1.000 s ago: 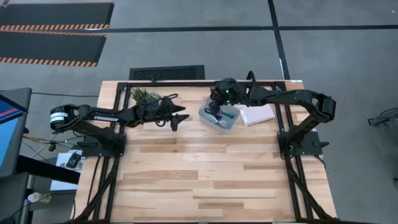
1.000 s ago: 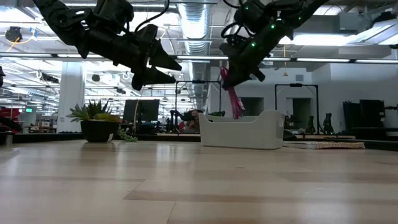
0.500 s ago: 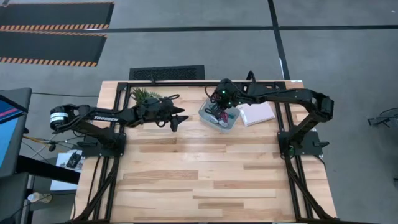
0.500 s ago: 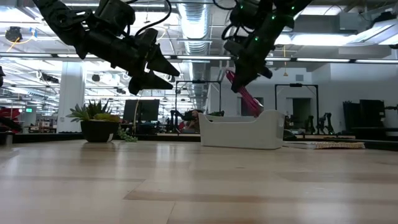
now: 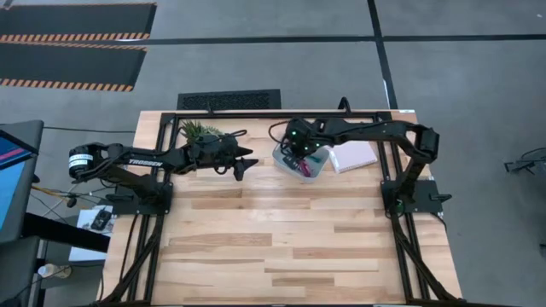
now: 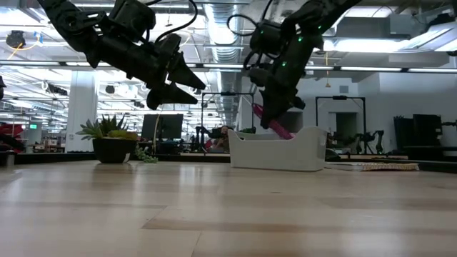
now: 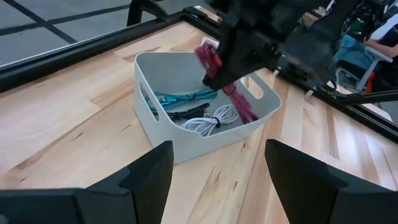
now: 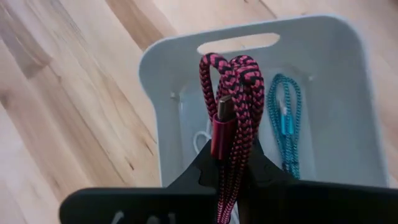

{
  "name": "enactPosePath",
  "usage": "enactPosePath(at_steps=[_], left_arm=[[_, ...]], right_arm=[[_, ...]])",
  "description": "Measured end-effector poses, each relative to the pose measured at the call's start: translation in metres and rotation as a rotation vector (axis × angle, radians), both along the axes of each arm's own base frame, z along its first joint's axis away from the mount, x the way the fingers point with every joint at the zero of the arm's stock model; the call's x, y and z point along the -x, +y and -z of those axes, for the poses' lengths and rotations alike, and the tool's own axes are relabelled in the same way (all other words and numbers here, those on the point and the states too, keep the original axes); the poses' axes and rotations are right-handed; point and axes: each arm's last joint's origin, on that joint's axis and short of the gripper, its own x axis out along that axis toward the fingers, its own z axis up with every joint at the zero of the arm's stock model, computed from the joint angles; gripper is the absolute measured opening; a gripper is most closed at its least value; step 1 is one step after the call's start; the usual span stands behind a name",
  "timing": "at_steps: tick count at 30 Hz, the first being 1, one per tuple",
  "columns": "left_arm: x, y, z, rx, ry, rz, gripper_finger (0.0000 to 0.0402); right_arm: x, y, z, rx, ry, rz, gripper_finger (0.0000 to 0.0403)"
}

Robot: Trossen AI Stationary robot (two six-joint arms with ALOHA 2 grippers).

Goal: Pick and place USB-C Cables
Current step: Put the red USB cable into the grey bin

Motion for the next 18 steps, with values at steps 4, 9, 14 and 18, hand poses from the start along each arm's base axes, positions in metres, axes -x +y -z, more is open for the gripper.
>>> enactPosePath(at_steps=[4,9,14,18], left_arm=[[0.0002,0.0001,0.0005,-0.001,0.006,-0.004,0.024],[0.0005,0.0001,0.0012,-0.008,0.016,-0.006,0.024],[0.0007,0.0001,0.0018,-0.006,0.023,-0.005,0.024],[0.001,0.0,0.0026,-0.004,0.031,-0.005,0.024]], right_arm=[[0.0029,-0.0016,0.0023,-0.014,0.033,0.006,0.0025],[0.0041,-0.0017,0.0026,-0.018,0.046,0.008,0.0027],[0.0064,-0.0026,0.0036,-0.027,0.065,0.013,0.0028],[0.0067,-0.0029,0.0037,-0.027,0.067,0.016,0.0029]])
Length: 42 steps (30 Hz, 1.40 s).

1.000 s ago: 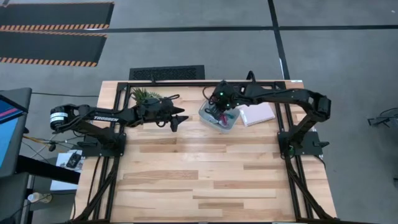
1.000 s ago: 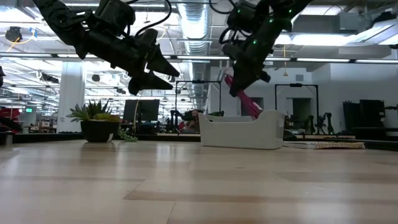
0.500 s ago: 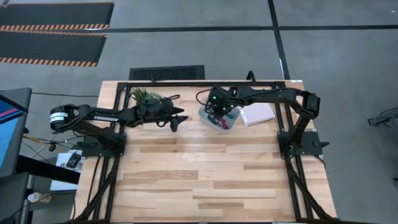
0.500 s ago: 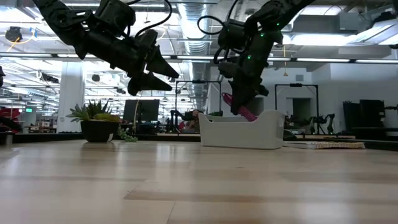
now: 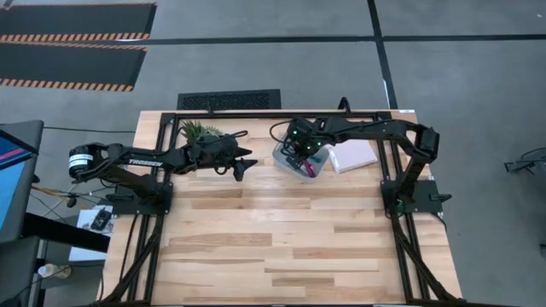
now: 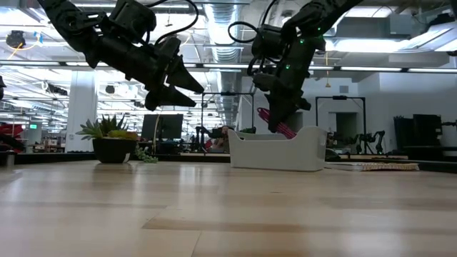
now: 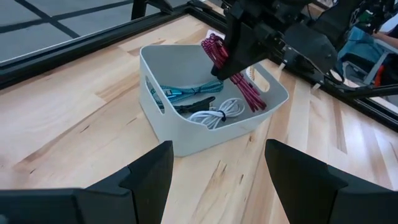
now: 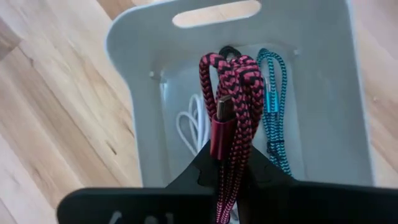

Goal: Pick and place USB-C Cables
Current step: Put the red USB cable into the grey bin

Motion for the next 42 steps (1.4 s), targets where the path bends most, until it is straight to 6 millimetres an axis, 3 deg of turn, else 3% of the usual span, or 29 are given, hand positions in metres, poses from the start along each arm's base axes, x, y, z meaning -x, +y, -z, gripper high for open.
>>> enactPosePath(at_steps=[12,21,29,34,42], left_arm=[[0.0,0.0,0.0,0.009,-0.004,-0.004,0.024],[0.0,0.0,-0.001,0.021,-0.013,-0.01,0.024],[0.0,0.0,0.0,0.016,-0.005,-0.025,0.024],[0.0,0.0,0.001,-0.006,0.009,-0.016,0.024],[0.001,0.0,0.002,-0.006,0.024,-0.014,0.024]], right_arm=[[0.0,0.0,0.0,0.003,0.0,0.001,0.0032],[-0.014,0.001,0.03,-0.012,0.042,-0.016,0.0042],[-0.016,0.001,0.031,-0.009,0.036,-0.02,0.0051],[-0.016,-0.001,0.031,-0.003,0.031,-0.022,0.0081],[-0.019,-0.003,0.03,0.018,-0.002,-0.037,0.0166]])
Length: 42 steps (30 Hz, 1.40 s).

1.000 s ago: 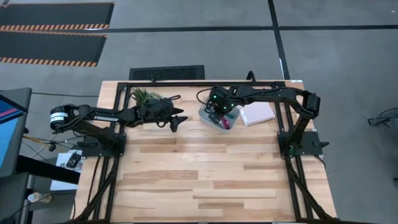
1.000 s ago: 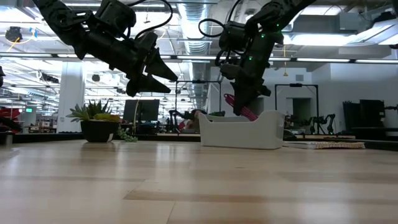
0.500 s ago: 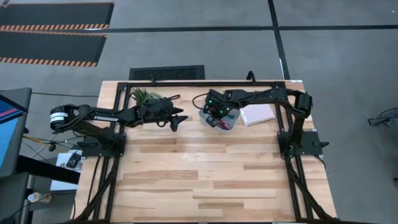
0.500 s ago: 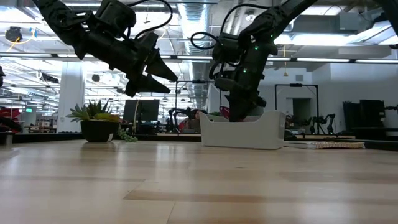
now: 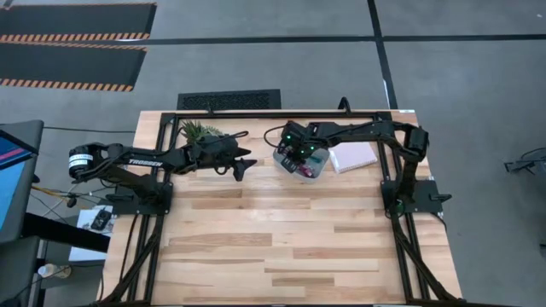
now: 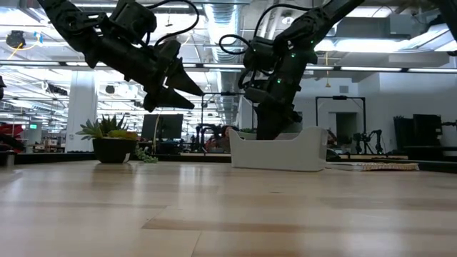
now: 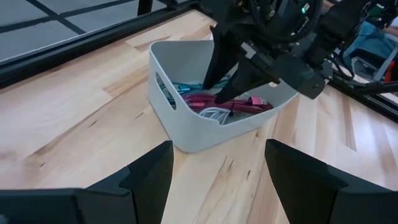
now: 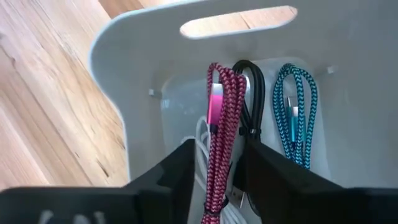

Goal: Pick and place USB-C Cables
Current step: Put the red USB cable into the grey bin, then return to Home Position

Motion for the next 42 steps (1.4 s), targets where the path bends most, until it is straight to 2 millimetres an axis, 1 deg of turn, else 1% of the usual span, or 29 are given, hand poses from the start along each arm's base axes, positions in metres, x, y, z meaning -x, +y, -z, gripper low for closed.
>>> enactPosePath(at_steps=[3,6,9,13,16,21,25,29,33,35,38,42], left_arm=[[0.0,0.0,0.0,0.007,-0.001,-0.001,0.024],[0.001,0.0,-0.001,0.012,-0.008,0.002,0.024],[0.002,-0.001,-0.007,0.023,-0.037,0.013,0.024],[0.008,-0.003,-0.02,0.013,-0.092,0.014,0.024],[0.015,-0.005,-0.033,-0.001,-0.144,0.015,0.024],[0.032,-0.01,-0.058,-0.03,-0.253,0.015,0.024],[0.049,-0.016,-0.077,-0.045,-0.335,0.01,0.024],[0.068,-0.021,-0.095,-0.047,-0.433,0.004,0.024],[0.088,-0.027,-0.106,-0.049,-0.488,0.003,0.024],[0.098,-0.031,-0.11,-0.054,-0.501,0.002,0.024],[0.114,-0.035,-0.111,-0.065,-0.487,-0.032,0.024],[0.134,-0.038,-0.108,-0.093,-0.441,-0.1,0.024]], right_arm=[[0.001,-0.001,-0.002,0.003,-0.007,0.003,0.0191],[0.005,-0.002,-0.017,0.014,-0.047,0.016,0.0203],[0.008,-0.004,-0.041,0.041,-0.116,0.023,0.0204],[0.017,-0.001,-0.084,0.095,-0.237,0.015,0.0194],[0.03,0.004,-0.114,0.138,-0.323,0.002,0.0185],[0.06,0.016,-0.162,0.207,-0.471,-0.013,0.0173],[0.083,0.029,-0.19,0.254,-0.561,-0.04,0.0167],[0.104,0.046,-0.213,0.294,-0.644,-0.088,0.0164],[0.12,0.065,-0.228,0.341,-0.699,-0.177,0.0164],[0.127,0.075,-0.23,0.358,-0.713,-0.227,0.0164],[0.138,0.087,-0.226,0.403,-0.709,-0.273,0.0161],[0.154,0.097,-0.214,0.458,-0.706,-0.24,0.0157]])
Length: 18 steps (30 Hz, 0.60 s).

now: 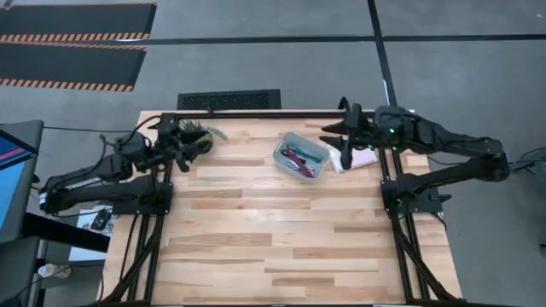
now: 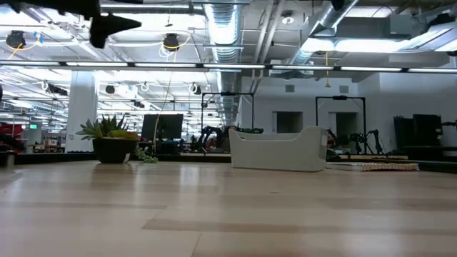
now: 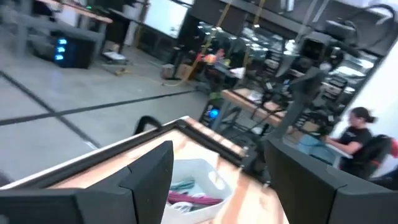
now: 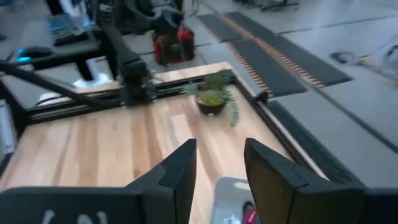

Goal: Pick and place USB-C Cables
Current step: Return to Home Position

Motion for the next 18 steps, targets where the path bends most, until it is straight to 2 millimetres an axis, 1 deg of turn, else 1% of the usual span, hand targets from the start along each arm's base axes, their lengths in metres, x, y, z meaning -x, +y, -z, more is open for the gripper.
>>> enactPosePath(at_steps=[5,9,11,14,18], left_arm=[[0.016,-0.004,-0.003,-0.038,-0.027,-0.024,0.024],[0.021,-0.006,-0.003,-0.093,-0.054,-0.028,0.024],[0.019,-0.005,0.002,-0.106,-0.045,-0.032,0.024],[0.015,-0.004,0.011,-0.118,-0.082,-0.04,0.024],[0.007,-0.001,0.034,-0.103,-0.102,-0.041,0.024]], right_arm=[[0.019,0.008,0.015,0.011,-0.133,-0.017,0.0153],[0.03,0.01,0.027,0.024,-0.271,-0.021,0.0152],[0.034,0.01,0.034,0.03,-0.321,-0.02,0.0152],[0.039,0.011,0.044,0.034,-0.365,-0.02,0.0152],[0.042,0.011,0.054,0.033,-0.399,-0.021,0.0148]])
